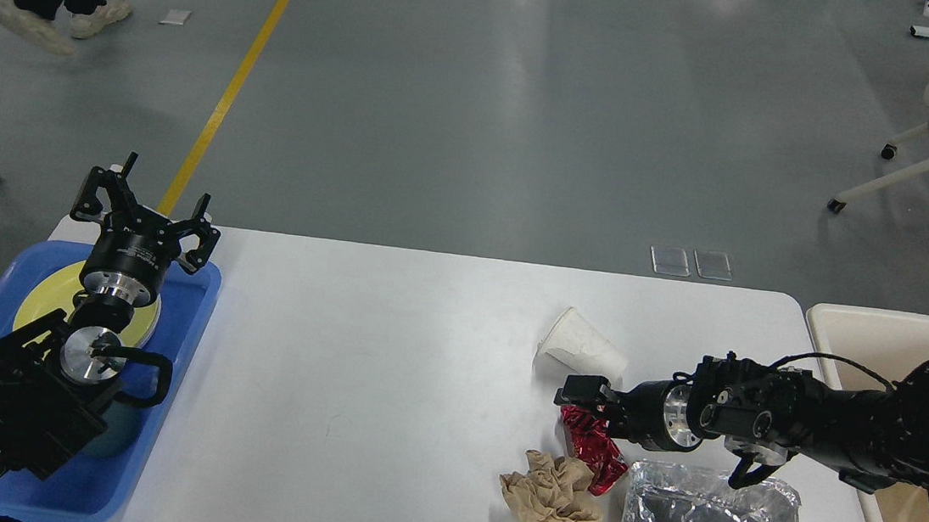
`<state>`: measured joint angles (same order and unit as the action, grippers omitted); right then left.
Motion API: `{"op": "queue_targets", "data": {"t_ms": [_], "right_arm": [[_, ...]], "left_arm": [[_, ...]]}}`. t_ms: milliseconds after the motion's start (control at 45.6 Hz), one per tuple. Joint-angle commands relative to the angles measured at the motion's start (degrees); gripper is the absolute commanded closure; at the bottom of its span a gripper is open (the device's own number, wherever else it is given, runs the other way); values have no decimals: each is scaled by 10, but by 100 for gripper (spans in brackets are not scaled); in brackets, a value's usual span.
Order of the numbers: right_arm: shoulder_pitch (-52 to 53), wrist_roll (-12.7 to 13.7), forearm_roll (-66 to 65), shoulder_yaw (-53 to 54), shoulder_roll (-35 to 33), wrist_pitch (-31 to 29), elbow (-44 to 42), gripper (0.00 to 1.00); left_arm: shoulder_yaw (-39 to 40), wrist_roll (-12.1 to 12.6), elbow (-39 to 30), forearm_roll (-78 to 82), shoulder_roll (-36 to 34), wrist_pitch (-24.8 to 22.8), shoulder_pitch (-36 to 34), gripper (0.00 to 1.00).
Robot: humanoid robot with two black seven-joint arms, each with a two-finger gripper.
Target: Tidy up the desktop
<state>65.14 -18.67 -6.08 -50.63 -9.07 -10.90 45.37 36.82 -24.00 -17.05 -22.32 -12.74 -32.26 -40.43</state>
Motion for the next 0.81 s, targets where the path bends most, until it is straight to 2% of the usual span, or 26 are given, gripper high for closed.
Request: {"op": "queue_targets", "data": {"t_ms": [0,110,285,394,504,789], "right_arm": [[2,0,-1,-1,2,2,0,1],[3,0,-1,-1,5,3,0,11],[6,0,-2,-2,5,0,1,61],[6,0,-2,-2,5,-1,1,74],[7,0,-2,-3,7,-9,4,99],[10,0,-1,-2,11,-10,5,100]], "left_arm": [[0,0,0,0,0,0,0,3],[0,0,0,0,1,0,0,3],[0,0,0,0,0,0,0,3],[0,0,0,0,0,0,0,3],[0,0,0,0,1,0,0,3],[0,0,0,0,1,0,0,3]]}}
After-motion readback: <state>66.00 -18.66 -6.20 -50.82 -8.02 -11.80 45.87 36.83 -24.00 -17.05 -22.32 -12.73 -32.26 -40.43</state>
